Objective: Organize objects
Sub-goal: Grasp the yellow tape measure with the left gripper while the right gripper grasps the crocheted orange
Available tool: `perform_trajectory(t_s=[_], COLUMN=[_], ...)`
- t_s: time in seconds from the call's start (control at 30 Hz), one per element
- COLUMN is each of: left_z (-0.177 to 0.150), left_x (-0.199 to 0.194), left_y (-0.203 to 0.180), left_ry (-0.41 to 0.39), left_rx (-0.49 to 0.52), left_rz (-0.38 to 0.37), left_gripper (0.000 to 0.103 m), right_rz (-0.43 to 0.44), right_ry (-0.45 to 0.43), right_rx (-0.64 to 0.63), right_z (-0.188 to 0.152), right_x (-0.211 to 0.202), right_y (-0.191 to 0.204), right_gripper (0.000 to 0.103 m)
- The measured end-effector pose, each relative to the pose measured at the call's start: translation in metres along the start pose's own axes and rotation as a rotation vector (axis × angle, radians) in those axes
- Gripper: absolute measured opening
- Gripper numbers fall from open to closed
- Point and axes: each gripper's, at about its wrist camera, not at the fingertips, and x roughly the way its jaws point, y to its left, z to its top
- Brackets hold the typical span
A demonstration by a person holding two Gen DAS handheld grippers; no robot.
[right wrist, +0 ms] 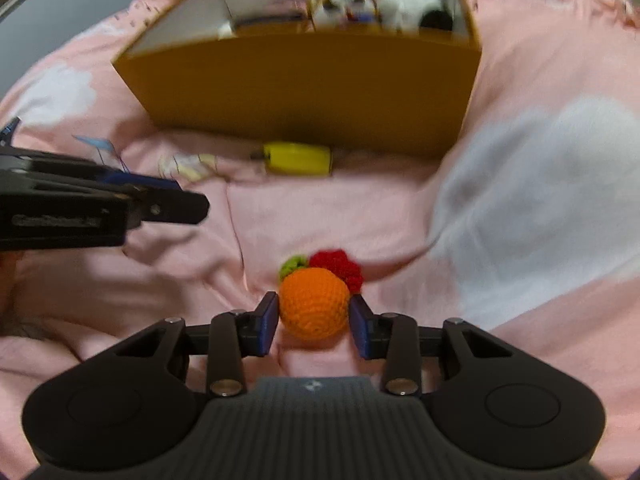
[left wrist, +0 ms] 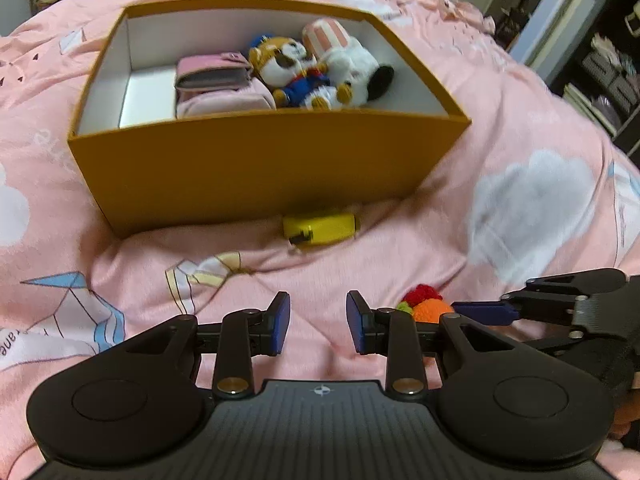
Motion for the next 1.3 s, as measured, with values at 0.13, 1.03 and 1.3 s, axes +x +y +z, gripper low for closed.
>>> perform_trajectory(t_s=[0.13, 1.03, 1.3], left_z=[0.011, 0.043, 0.047], left_x=[0.001, 0.068, 0.094], left_y=[0.005, 0.001, 0.003], left_ry=[-0.027, 0.022, 0.058], left_rx=[-0.049, -0.096, -0.092], left_rz=[-0.022, 0.025, 0.012], left_gripper=[0.036, 0.071, 0.075], right_rz=[-0.029, 0.048, 0.084], right_ry=[-0.087, -0.023, 0.023], right_rx=[-0.034, 0.078, 0.105], right_z=[0.016, 0.033, 0.031], right_x=[-0.011, 0.027, 0.034], right_y=[-0.004, -0.043, -0.047], right_gripper=[0.039, 0.052, 0.053])
